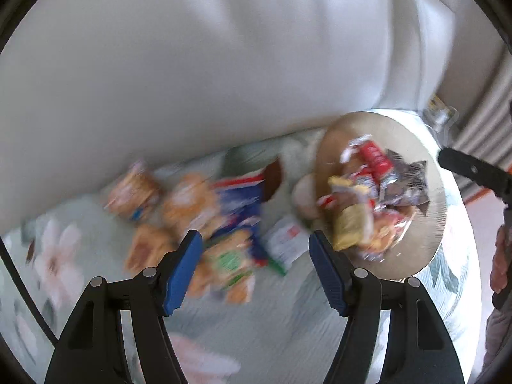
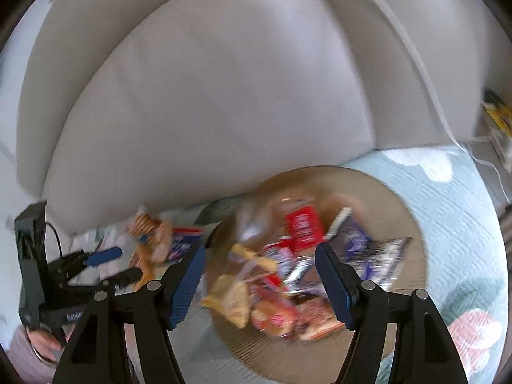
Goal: Organize snacks
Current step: 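Move both open tools back to the snack pile, then grasp the brown-printed bread loaf with left tool while right tool grasps green-label cracker pack, then lift the bread loaf and green-label pack and carry them toward the amber plate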
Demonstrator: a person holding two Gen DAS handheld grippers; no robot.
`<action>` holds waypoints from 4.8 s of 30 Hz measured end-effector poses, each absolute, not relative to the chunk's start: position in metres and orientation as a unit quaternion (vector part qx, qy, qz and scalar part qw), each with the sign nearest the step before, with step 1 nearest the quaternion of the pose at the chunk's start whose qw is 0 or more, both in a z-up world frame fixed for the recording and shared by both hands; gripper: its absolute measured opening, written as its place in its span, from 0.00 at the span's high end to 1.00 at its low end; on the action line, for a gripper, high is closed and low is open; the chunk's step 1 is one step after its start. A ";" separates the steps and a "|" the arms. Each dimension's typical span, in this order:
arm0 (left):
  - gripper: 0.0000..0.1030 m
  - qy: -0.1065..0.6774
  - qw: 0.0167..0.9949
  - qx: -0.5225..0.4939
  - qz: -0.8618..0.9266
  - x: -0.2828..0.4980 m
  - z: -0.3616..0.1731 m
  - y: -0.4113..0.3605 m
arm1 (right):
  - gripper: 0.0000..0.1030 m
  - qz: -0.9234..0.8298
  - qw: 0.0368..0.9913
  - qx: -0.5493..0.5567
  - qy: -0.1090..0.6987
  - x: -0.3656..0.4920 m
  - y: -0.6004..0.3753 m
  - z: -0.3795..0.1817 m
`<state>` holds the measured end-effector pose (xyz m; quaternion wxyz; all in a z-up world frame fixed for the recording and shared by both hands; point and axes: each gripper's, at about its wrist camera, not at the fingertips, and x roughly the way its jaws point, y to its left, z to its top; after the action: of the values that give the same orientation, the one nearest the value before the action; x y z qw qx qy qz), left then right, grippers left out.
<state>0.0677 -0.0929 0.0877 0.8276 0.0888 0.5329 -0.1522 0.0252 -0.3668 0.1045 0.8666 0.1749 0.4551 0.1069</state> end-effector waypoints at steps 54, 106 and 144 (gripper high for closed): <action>0.34 0.565 0.813 0.065 -0.124 0.114 -0.009 0.063 | 0.27 0.083 0.864 0.054 0.493 0.050 -0.125 0.007; 0.67 0.541 0.834 -0.019 -0.104 0.083 -0.003 0.079 | 0.75 0.179 0.831 0.229 0.474 0.059 -0.159 -0.020; 0.69 0.513 0.852 -0.094 -0.050 0.087 0.036 0.083 | 0.84 0.220 0.809 0.312 0.447 0.051 -0.164 -0.016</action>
<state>0.0870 0.0834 0.0359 0.8517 -0.0944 0.5130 -0.0498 0.0513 -0.1638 -0.0164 0.8088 0.3120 0.4473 0.2200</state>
